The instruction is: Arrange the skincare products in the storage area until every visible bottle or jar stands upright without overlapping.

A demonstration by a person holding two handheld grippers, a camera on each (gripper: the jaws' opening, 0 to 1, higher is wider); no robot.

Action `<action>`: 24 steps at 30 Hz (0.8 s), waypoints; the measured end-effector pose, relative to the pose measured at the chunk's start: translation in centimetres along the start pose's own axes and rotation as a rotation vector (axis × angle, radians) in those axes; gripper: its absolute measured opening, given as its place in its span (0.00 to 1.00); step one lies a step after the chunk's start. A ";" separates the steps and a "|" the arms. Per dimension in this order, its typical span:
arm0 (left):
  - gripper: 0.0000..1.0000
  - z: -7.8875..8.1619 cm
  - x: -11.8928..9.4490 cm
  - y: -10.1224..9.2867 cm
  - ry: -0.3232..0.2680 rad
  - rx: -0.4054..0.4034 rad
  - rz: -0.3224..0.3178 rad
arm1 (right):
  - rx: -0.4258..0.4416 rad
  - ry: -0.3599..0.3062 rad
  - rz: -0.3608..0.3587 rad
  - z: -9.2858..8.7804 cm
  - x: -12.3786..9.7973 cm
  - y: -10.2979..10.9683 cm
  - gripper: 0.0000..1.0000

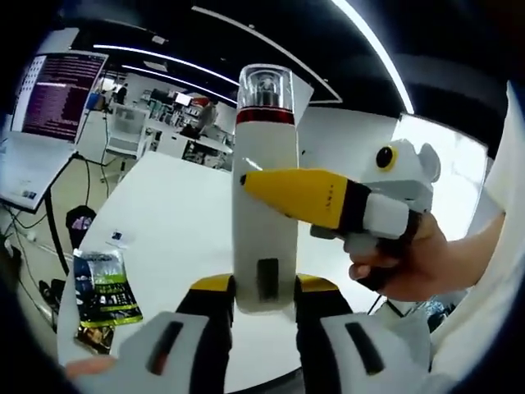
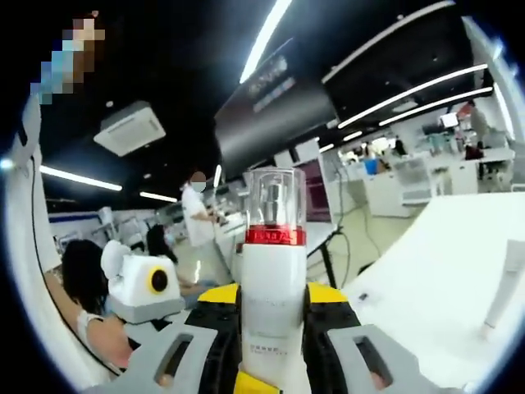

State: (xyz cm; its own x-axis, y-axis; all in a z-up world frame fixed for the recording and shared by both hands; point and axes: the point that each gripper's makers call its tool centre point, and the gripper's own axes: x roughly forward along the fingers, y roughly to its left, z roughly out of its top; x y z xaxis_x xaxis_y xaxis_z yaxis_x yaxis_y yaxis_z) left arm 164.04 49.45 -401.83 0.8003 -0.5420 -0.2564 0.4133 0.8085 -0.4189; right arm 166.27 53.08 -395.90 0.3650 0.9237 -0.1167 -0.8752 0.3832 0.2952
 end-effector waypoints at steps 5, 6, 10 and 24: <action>0.25 0.5 0.3 -0.2 -0.003 0.025 0.005 | -0.059 0.024 -0.018 -0.2 0.2 0.0 0.24; 0.25 0.7 0.4 -0.3 -0.014 0.020 -0.004 | -0.070 0.026 -0.020 -0.3 0.2 0.1 0.24; 0.26 0.9 0.5 -0.1 -0.018 0.028 0.011 | -0.069 0.041 -0.017 -0.5 0.2 0.1 0.24; 0.26 1.9 -0.6 1.5 -0.030 0.142 0.083 | -0.070 0.047 -0.020 -0.3 0.5 0.9 0.24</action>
State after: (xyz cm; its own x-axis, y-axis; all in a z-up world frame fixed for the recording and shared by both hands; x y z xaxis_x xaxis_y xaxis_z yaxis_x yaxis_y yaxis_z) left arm 165.03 51.43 -400.71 0.8460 -0.4668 -0.2576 0.4011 0.8755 -0.2694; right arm 165.60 53.88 -396.00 0.3685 0.9145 -0.1671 -0.8887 0.3993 0.2255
